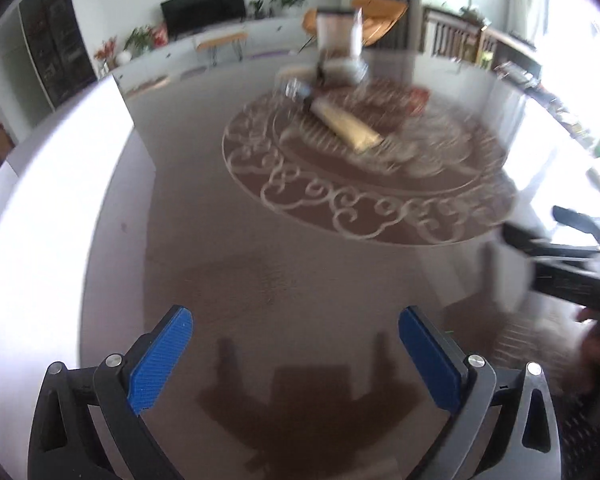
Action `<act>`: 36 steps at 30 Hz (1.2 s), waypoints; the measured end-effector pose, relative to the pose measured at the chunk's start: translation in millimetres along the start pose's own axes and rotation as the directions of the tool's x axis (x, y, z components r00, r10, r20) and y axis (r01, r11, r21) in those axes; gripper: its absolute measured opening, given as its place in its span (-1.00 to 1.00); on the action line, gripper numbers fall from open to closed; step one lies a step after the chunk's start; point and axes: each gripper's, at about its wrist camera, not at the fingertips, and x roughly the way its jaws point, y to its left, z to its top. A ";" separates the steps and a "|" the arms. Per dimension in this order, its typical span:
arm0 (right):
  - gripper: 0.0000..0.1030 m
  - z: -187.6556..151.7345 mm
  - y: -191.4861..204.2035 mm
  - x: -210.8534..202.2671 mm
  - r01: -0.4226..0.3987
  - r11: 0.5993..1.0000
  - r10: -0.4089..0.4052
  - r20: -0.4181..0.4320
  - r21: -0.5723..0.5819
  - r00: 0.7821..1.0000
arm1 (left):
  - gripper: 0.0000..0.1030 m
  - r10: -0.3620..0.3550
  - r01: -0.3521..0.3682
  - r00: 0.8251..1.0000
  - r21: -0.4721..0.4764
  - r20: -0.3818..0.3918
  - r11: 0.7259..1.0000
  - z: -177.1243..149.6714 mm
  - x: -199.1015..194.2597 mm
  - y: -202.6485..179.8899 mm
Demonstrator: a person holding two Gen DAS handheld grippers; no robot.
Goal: Organize objects
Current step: 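Bring both open grippers back over the table, then grasp the gold tube with the silver cap with the left gripper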
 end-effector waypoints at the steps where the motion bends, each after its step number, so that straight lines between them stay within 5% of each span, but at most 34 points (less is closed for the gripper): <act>1: 0.89 -0.9 -5.1 1.9 0.002 1.000 -0.001 -0.004 0.006 1.000 | 1.00 0.008 -0.008 1.000 -0.005 -0.018 1.000 -0.5 9.9 -0.9; 5: 0.89 -5.6 -19.2 4.8 -0.018 0.999 0.018 -0.021 0.041 1.000 | 1.00 -0.028 0.027 1.000 -0.089 -0.010 0.996 2.0 22.7 8.8; 19: 1.00 5.4 -24.1 20.9 -0.001 0.998 0.003 -0.035 0.056 0.999 | 1.00 -0.026 0.025 1.000 -0.103 -0.003 0.994 11.0 26.2 5.2; 25: 1.00 5.4 -23.9 20.7 0.000 0.998 0.002 -0.034 0.057 0.999 | 1.00 -0.098 0.098 0.993 0.000 -0.064 0.995 58.9 51.1 -24.3; 36: 1.00 4.8 -24.9 20.5 -0.001 0.998 0.003 -0.032 0.059 0.999 | 1.00 -0.037 0.029 0.996 -0.103 -0.075 0.994 151.1 106.9 -26.9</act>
